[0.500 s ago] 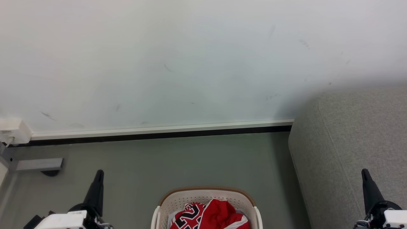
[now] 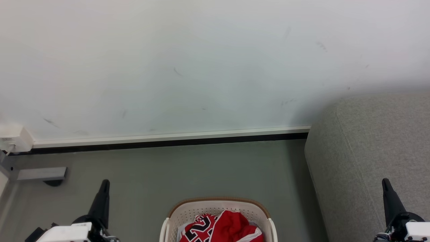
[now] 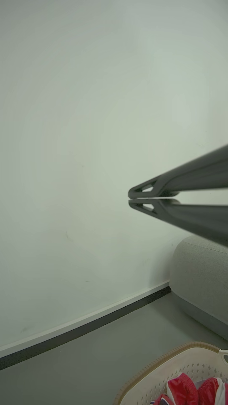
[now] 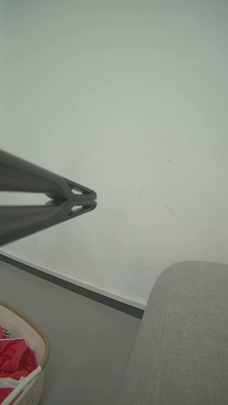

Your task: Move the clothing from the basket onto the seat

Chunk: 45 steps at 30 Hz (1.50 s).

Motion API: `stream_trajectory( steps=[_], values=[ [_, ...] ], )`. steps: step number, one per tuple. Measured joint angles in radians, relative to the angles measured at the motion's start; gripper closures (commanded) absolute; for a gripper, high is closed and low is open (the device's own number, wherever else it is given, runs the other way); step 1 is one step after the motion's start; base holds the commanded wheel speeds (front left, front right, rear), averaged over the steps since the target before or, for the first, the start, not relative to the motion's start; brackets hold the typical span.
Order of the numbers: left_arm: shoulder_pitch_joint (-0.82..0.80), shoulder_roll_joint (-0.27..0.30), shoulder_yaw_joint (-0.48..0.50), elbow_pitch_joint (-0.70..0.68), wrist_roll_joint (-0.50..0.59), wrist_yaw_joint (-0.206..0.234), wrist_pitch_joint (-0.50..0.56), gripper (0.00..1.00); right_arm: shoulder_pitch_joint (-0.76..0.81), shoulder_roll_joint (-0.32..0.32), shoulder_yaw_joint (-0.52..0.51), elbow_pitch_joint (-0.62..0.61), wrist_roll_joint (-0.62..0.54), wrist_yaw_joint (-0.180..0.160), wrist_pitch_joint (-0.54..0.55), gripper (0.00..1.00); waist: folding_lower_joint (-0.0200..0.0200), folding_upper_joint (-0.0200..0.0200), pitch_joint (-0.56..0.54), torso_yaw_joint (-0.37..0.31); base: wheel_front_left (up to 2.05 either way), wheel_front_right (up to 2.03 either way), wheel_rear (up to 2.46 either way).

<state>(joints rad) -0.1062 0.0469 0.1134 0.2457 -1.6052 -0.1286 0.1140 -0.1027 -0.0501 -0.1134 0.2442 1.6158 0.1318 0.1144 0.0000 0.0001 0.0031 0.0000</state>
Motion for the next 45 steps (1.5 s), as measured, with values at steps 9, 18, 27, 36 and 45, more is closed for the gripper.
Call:
stream_trajectory(
  steps=[9, 18, 27, 36, 45],
  values=[
    [0.0, 0.0, 0.0, 0.0, 0.0, 0.0, 0.0, 1.0, 0.0, 0.0, 0.0, 0.0, 0.0, 0.0, 0.0, 1.0, 0.0, 0.0, 0.0, 0.0, 0.0, 0.0, 0.0],
    [0.0, 0.0, 0.0, 0.0, 0.0, 0.0, 0.0, 1.0, 0.0, 0.0, 0.0, 0.0, 0.0, 0.0, 0.0, 1.0, 0.0, 0.0, 0.0, 0.0, 0.0, 0.0, 0.0],
    [0.0, 0.0, 0.0, 0.0, 0.0, 0.0, 0.0, 1.0, 0.0, 0.0, 0.0, 0.0, 0.0, 0.0, 0.0, 1.0, 0.0, 0.0, 0.0, 0.0, 0.0, 0.0, 0.0],
    [0.0, 0.0, 0.0, 0.0, 0.0, 0.0, 0.0, 1.0, 0.0, 0.0, 0.0, 0.0, 0.0, 0.0, 0.0, 1.0, 0.0, 0.0, 0.0, 0.0, 0.0, 0.0, 0.0],
    [0.037, -0.014, -0.003, 0.043, 0.002, 0.005, -0.002, 0.0, 0.037, 0.015, 0.008, 0.044, 0.0, 0.0, -0.002, 0.0, 0.0, 0.0, 0.0, 0.0, 0.0, 0.0, 0.0]
  ],
)
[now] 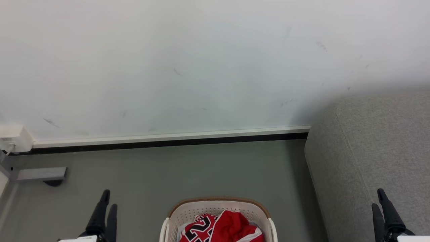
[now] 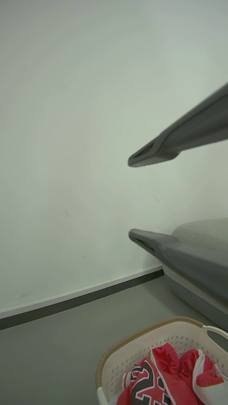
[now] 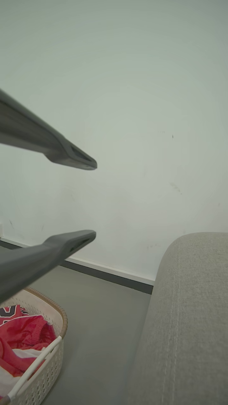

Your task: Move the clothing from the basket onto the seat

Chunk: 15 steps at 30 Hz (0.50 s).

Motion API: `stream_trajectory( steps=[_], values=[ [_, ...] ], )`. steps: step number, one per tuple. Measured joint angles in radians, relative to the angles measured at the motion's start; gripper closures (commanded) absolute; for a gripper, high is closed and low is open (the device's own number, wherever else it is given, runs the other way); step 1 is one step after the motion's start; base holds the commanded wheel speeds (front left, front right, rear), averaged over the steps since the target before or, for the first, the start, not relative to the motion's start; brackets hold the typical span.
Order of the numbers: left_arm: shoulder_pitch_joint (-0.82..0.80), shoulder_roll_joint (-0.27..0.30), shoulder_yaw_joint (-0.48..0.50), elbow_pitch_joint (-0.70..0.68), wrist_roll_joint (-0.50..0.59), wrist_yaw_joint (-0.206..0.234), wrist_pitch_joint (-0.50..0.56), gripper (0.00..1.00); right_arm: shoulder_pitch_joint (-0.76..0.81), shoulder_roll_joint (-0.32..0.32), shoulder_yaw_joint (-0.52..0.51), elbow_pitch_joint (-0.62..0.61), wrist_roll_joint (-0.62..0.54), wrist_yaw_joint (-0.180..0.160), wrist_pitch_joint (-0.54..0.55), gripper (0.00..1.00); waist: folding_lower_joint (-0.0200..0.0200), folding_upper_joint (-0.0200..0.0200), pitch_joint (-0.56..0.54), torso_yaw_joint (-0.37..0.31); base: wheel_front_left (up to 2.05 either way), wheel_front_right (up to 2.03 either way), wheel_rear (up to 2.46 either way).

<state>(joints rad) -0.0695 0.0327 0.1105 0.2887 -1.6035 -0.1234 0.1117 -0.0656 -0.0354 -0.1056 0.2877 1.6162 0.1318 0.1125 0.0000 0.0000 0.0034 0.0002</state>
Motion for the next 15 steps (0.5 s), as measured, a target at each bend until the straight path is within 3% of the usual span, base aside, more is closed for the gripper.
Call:
stream_trajectory(
  steps=[7, 15],
  values=[
    [0.006, -0.001, -0.005, 0.009, 0.017, 0.0, -0.031, 0.0, 0.004, 0.001, 0.034, 0.01, -0.032, 0.0, -0.035, 0.0, 0.0, 0.0, 0.0, 0.003, 0.0, 0.0, 0.0],
    [0.006, 0.0, 0.012, 0.011, 0.116, 0.01, -0.077, 0.0, -0.014, 0.001, 0.06, 0.015, -0.17, 0.0, -0.077, 0.0, 0.0, 0.0, 0.0, 0.006, 0.0, 0.0, 0.0]
  ],
)
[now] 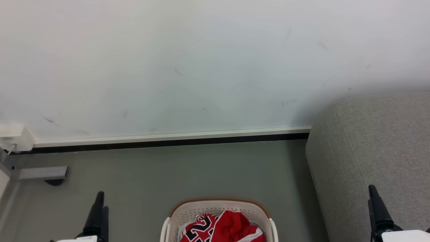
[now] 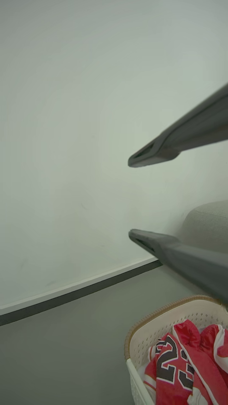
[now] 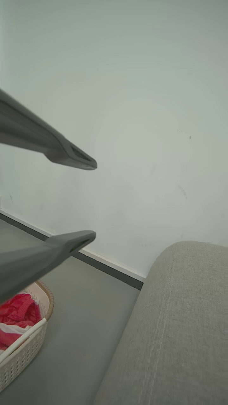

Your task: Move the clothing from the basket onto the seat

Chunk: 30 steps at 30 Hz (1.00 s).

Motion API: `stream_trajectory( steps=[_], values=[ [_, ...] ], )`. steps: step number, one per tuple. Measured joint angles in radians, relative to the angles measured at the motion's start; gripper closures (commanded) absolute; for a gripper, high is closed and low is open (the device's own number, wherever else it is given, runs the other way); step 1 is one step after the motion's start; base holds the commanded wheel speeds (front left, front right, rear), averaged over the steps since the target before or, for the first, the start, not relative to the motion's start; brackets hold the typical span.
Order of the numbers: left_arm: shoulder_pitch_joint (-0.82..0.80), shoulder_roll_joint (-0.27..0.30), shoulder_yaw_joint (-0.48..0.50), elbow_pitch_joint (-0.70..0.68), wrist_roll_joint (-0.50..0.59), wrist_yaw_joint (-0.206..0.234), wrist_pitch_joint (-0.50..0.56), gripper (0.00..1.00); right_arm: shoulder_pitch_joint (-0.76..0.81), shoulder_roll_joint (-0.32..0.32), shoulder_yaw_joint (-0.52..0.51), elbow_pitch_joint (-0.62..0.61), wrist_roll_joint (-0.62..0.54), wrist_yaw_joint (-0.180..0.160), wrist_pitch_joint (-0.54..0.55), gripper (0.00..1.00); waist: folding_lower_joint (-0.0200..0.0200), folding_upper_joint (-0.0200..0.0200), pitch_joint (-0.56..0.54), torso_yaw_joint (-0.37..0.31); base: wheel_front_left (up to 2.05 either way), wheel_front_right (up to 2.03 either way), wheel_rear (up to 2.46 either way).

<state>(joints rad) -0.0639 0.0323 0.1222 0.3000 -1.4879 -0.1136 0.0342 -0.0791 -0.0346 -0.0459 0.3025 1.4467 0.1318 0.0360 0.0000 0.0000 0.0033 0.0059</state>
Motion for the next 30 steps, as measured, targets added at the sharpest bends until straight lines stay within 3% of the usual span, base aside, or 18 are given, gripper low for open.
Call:
stream_trajectory(
  steps=[15, 30],
  values=[
    [0.012, 0.001, -0.041, -0.055, 0.263, 0.072, -0.058, 0.0, -0.004, -0.001, 0.041, -0.04, -0.321, 0.0, -0.061, 0.0, 0.0, 0.0, 0.001, 0.004, 0.0, 0.0, 0.0],
    [0.025, 0.003, -0.087, -0.113, 0.565, 0.078, -0.111, 0.0, -0.015, -0.003, 0.098, -0.054, -0.639, 0.0, -0.11, 0.0, 0.0, 0.0, 0.002, 0.006, 0.0, 0.0, 0.0]
  ],
)
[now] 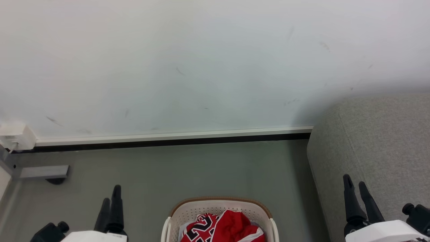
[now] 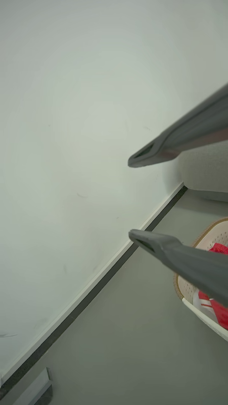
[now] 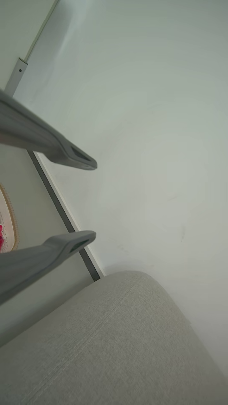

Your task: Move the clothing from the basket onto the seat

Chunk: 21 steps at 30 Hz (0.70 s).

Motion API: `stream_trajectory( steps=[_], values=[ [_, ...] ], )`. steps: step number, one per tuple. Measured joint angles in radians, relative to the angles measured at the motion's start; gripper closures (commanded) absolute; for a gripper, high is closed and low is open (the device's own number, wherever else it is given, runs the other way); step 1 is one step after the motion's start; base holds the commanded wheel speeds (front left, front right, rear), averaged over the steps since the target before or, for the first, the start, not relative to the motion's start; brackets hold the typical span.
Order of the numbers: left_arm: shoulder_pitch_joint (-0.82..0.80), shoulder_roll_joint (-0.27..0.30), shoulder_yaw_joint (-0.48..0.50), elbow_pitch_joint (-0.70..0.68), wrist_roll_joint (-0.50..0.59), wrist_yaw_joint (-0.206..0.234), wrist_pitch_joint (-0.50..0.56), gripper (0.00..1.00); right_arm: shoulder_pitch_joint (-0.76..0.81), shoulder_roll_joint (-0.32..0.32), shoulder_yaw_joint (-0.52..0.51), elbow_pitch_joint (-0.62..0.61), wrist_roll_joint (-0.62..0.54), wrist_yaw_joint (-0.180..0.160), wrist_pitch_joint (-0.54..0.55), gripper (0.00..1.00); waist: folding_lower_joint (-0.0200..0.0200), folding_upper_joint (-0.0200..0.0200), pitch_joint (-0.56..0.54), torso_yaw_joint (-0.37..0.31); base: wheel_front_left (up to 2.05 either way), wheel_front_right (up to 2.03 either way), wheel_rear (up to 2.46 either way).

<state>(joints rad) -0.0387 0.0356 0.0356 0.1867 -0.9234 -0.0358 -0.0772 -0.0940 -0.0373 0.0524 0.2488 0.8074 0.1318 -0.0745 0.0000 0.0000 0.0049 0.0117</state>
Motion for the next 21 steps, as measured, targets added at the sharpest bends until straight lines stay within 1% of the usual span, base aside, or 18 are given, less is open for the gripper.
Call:
stream_trajectory(
  steps=[21],
  values=[
    [0.016, 0.004, -0.019, -0.027, 0.311, -0.006, -0.062, 0.0, -0.011, -0.003, 0.049, 0.033, -0.254, 0.0, -0.062, 0.0, 0.0, 0.0, 0.0, -0.006, 0.0, 0.0, 0.0]
  ],
)
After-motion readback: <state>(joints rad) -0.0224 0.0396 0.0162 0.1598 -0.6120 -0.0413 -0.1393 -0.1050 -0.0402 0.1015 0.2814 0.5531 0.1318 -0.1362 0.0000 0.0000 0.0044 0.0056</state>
